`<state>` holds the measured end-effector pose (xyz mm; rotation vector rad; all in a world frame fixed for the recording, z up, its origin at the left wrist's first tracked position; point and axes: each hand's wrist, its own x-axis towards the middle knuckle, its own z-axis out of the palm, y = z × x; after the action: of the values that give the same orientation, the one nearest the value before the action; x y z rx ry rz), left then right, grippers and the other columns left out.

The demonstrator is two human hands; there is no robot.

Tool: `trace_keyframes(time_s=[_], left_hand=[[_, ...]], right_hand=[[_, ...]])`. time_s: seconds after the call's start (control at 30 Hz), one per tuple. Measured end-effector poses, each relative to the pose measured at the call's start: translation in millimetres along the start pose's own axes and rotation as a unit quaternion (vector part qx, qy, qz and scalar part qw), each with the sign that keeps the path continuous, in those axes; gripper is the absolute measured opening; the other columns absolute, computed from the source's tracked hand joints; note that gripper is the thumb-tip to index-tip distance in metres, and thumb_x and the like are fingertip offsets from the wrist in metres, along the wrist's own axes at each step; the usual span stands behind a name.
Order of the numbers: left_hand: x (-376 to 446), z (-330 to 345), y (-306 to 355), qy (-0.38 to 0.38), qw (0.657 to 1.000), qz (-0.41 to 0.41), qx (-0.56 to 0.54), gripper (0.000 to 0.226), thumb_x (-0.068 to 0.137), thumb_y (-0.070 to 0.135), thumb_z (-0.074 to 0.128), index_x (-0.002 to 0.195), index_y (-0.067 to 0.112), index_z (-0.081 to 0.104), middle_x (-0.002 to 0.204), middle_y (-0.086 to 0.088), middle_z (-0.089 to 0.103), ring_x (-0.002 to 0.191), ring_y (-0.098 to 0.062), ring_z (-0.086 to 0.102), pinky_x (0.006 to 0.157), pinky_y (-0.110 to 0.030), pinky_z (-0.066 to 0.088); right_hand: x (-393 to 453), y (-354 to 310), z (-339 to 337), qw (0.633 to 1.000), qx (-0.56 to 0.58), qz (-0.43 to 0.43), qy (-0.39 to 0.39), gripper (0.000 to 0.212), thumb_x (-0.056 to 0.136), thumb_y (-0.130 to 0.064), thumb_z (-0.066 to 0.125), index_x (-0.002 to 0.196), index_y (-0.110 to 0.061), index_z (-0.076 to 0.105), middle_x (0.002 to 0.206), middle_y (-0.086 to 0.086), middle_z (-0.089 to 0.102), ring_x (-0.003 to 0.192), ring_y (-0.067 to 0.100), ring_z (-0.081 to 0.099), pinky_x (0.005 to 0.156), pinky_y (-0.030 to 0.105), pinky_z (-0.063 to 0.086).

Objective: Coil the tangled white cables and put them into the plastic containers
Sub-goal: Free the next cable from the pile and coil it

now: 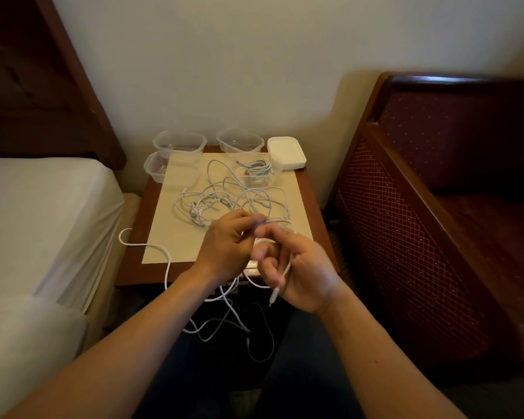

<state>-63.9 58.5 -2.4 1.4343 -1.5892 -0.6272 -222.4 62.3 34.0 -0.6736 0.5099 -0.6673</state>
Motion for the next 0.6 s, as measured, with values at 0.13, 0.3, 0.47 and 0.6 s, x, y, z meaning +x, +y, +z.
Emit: trace_keyframes(time_s=[0.13, 0.3, 0.47, 0.6], left_hand=[[-11, 5, 3, -0.083, 0.994, -0.034, -0.058, 0.027, 0.087, 0.021, 0.066, 0.076, 0.044, 0.071, 0.066, 0.017, 0.064, 0.061, 0.002, 0.055, 0.063, -0.021, 0.044], [-23, 12, 5, -0.196, 0.953, -0.168, -0.16, 0.016, 0.101, 0.015, 0.06, 0.107, 0.024, 0.071, 0.074, 0.0, 0.07, 0.055, -0.016, 0.058, 0.054, -0.029, 0.049], [-28, 7, 9, -0.277, 0.935, -0.182, -0.123, 0.029, 0.104, 0.02, 0.056, 0.12, 0.042, 0.066, 0.078, -0.004, 0.071, 0.064, -0.014, 0.064, 0.064, -0.028, 0.055], [-25, 3, 18, -0.293, 0.951, -0.095, 0.039, 0.021, 0.103, 0.029, 0.054, 0.111, 0.04, 0.069, 0.084, 0.003, 0.073, 0.06, 0.002, 0.058, 0.066, -0.02, 0.051]], right_hand=[[3, -11, 0, 0.993, 0.062, -0.098, 0.031, 0.03, 0.109, -0.02, 0.033, 0.119, -0.001, 0.055, 0.113, 0.021, 0.073, 0.083, 0.022, 0.076, 0.072, 0.028, 0.062], [10, -20, -13, 0.983, -0.028, -0.149, 0.106, 0.036, 0.111, -0.02, 0.031, 0.133, 0.001, 0.048, 0.125, 0.022, 0.069, 0.11, 0.036, 0.07, 0.088, 0.038, 0.059], [15, -17, -24, 0.96, -0.102, -0.162, 0.203, 0.037, 0.11, -0.023, 0.036, 0.138, -0.003, 0.049, 0.127, 0.013, 0.069, 0.119, 0.024, 0.067, 0.103, 0.037, 0.054], [22, -6, -38, 0.885, -0.381, -0.136, 0.233, 0.02, 0.109, -0.035, 0.04, 0.117, -0.031, 0.058, 0.119, -0.007, 0.071, 0.121, 0.009, 0.061, 0.112, 0.041, 0.044]])
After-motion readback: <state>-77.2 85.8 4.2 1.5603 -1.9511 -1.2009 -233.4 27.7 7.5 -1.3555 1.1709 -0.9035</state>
